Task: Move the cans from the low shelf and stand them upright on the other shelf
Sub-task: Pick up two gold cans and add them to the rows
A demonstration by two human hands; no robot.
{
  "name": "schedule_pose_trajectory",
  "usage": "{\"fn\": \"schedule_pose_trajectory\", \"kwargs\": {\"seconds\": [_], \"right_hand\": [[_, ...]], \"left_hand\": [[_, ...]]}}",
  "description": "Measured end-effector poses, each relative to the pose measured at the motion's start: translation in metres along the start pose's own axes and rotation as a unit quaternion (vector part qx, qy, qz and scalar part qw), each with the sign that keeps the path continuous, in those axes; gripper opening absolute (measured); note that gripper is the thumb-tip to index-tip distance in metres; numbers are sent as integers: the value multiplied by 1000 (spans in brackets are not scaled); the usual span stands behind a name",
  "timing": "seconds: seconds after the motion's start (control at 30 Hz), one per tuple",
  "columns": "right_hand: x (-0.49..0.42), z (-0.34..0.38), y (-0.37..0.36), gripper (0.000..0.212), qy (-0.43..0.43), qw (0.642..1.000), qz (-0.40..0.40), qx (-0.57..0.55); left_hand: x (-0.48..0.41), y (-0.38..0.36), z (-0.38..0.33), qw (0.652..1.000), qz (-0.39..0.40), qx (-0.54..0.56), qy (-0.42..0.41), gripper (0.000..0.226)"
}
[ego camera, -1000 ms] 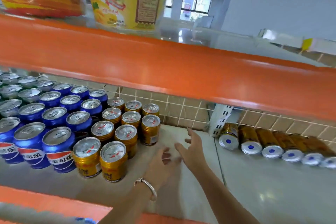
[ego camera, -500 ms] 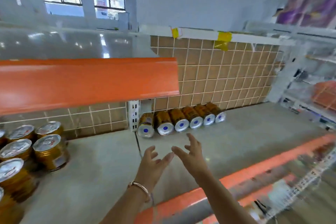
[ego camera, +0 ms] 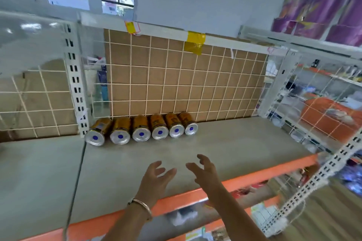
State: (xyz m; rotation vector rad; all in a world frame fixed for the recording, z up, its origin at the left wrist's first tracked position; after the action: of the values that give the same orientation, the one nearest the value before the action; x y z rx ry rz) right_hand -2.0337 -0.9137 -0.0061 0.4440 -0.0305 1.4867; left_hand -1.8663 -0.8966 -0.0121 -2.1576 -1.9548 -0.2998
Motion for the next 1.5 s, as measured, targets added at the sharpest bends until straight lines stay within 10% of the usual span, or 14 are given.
{"fn": "schedule_pose_trajectory", "kwargs": {"seconds": [0.6, 1.23, 1.5], "right_hand": [[-117, 31, 32, 51, 1, 1000, 2, -7], [-218, 42, 47, 68, 10, 983, 60, 172], [-181, 24, 78, 65, -22, 958, 191, 212]], "left_hand": [[-118, -27, -62, 951, -16, -260, -166, 59], [-170, -80, -66, 886, -45, -453, -91, 78], [-122, -80, -43, 926, -43, -367, -71, 57]]}}
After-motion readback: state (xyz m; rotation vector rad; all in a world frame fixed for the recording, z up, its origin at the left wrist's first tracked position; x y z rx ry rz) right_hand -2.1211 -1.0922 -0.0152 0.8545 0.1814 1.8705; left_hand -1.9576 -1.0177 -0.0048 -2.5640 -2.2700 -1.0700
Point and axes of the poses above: each hand's wrist, its own x-axis away from the middle knuckle, its own y-axis out of the back of the hand, z = x × y, the point moved 5 cm from there along -x, towards the middle knuckle, and after that the axes turned 7 degrees about z, right-handed, at the moved point
